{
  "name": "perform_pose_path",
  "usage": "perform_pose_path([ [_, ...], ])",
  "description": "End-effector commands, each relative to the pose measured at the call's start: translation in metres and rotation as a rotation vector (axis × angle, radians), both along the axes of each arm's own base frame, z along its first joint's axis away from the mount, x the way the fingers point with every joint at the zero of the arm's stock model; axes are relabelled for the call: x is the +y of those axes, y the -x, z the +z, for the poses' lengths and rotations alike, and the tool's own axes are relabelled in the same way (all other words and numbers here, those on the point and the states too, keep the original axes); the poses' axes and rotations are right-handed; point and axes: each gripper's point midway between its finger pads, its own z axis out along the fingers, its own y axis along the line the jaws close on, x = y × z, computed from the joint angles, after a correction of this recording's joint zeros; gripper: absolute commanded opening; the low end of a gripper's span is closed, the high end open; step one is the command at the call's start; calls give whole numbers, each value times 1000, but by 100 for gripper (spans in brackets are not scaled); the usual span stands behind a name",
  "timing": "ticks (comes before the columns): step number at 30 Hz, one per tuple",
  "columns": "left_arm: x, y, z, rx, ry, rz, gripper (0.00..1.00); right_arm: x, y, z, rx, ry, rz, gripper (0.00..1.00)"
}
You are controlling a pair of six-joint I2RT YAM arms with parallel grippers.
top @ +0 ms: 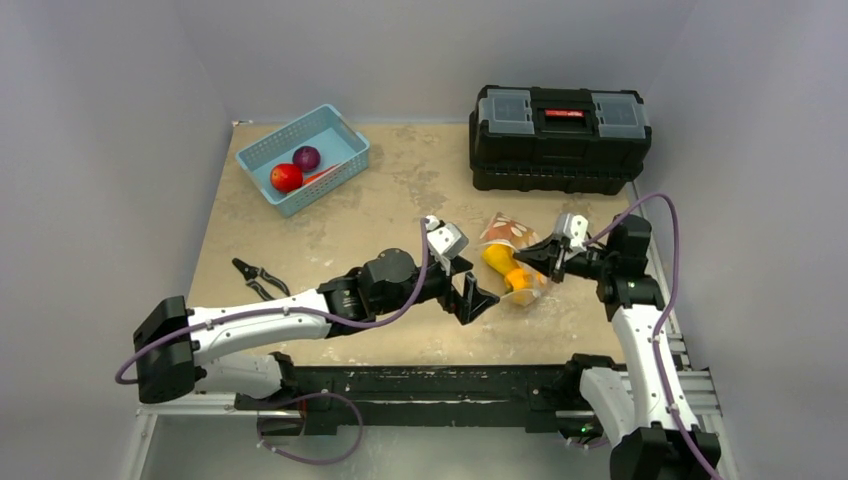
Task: Open the zip-top bag and remove the fake food
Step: Pick up the fake vegetable from the zipper food storage bag.
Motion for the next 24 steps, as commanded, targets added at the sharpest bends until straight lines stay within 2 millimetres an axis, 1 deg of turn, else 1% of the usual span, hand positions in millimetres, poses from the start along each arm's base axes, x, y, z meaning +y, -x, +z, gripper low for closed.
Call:
perform_pose_path([
  [1,-19,-7,34,-67,92,14,98,8,8,20,-57,-13,51,0],
  [5,-22,-11,26,-62,103,33,97,13,11,21,-50,-21,69,0],
  [11,-30,-17,20,-46,144,57,91,21,12,17,-34,-18,98,0],
  [13,-35,-21,17,-38,141,67,86,21,11,16,-30,-15,95,0],
  [15,-37,-26,6,-16,123,100,81,21,9,15,-27,-13,91,0],
  [16,-38,-29,0,-7,114,113,79,25,12,15,-25,-13,109,0],
  [19,-38,-34,-19,22,88,147,66,24,10,14,-27,-3,96,0],
  [21,-34,-37,-29,35,72,173,65,23,7,14,-27,2,82,0],
  [24,-31,-40,-39,46,61,201,62,23,6,12,-23,4,76,0],
])
